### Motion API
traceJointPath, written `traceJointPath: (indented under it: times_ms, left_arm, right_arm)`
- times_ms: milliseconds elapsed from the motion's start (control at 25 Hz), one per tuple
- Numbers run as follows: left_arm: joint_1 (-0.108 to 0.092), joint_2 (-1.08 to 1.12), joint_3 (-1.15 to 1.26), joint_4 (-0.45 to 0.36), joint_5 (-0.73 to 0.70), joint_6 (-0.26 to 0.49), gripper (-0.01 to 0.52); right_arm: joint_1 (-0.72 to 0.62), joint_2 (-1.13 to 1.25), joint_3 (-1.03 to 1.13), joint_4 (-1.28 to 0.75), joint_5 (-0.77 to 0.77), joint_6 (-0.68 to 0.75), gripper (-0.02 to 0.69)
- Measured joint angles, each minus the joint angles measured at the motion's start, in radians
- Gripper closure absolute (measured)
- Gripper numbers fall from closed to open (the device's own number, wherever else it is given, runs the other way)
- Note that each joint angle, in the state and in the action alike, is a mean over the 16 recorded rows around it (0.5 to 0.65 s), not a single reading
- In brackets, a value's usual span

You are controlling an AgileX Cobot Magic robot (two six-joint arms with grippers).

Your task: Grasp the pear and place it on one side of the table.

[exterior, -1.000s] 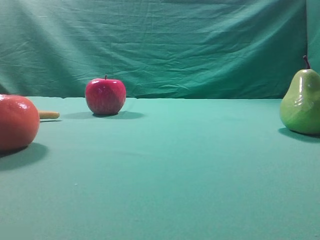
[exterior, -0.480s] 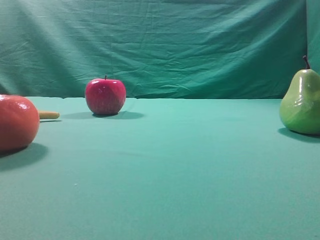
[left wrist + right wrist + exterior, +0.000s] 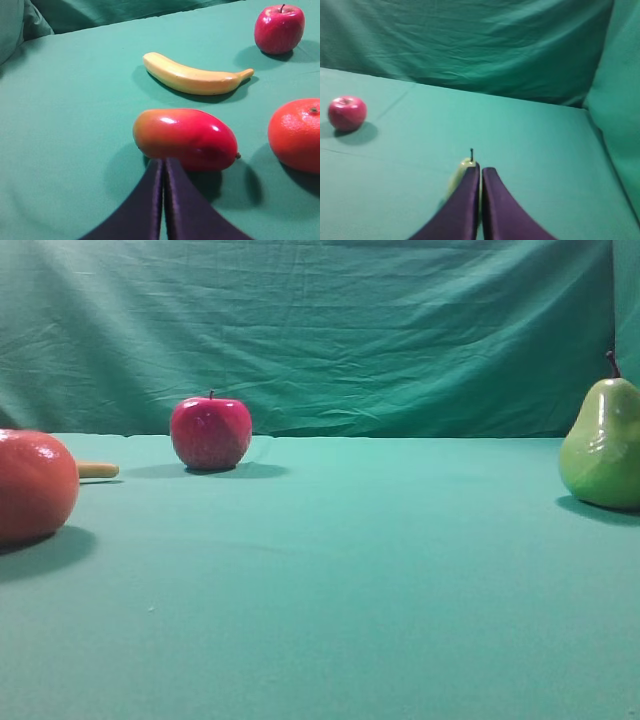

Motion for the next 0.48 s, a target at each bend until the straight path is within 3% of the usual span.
traceJointPath:
  times_ms: [480]
  left_arm:
    - [0.000, 0.000, 0.000, 0.000, 0.000, 0.000, 0.514]
  right_arm:
    - [-0.036, -0.022, 0.127, -0.012, -0.036, 0.024, 0.665]
